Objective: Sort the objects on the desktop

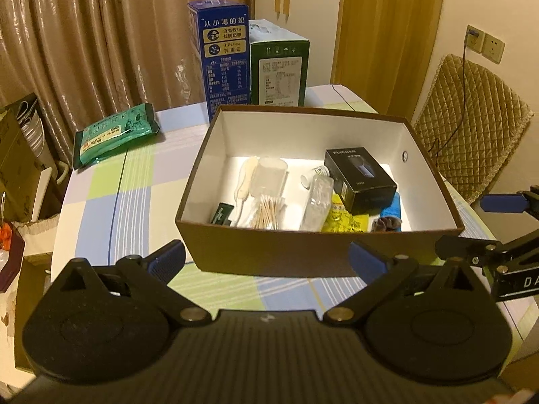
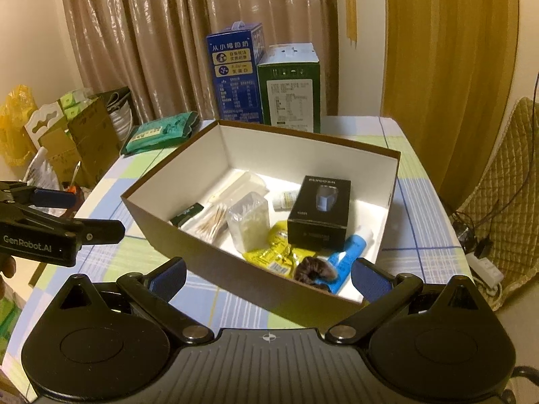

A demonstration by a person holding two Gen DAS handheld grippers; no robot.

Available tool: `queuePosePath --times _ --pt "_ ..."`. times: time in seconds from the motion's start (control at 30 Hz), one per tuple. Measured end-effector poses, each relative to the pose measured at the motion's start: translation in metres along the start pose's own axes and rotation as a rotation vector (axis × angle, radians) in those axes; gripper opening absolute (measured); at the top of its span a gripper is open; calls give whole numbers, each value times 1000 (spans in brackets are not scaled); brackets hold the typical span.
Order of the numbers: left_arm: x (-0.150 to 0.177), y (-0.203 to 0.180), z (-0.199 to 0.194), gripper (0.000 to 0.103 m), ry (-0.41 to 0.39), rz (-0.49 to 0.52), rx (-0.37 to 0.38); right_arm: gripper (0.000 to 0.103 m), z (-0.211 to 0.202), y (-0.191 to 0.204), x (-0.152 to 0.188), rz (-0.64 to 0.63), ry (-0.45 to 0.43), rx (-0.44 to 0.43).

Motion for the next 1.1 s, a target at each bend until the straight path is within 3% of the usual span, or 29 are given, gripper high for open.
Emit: queuePosePath --times 0.53,1.1 --pt "26 -4 -15 102 32 -2 -30 101 -14 1 27 59 42 10" --pt "49 -6 -25 102 50 -13 -66 101 -20 10 49 41 77 -2"
Point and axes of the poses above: each gripper's, at about its wrist camera, not at the fingertips, and z roughly the way its jaws point, y to its left, x to its underside, the point moved 2 cm from there along z, roughly the way its jaws point, and after that the axes turned 15 degrees about -z, right-handed, at the moved point
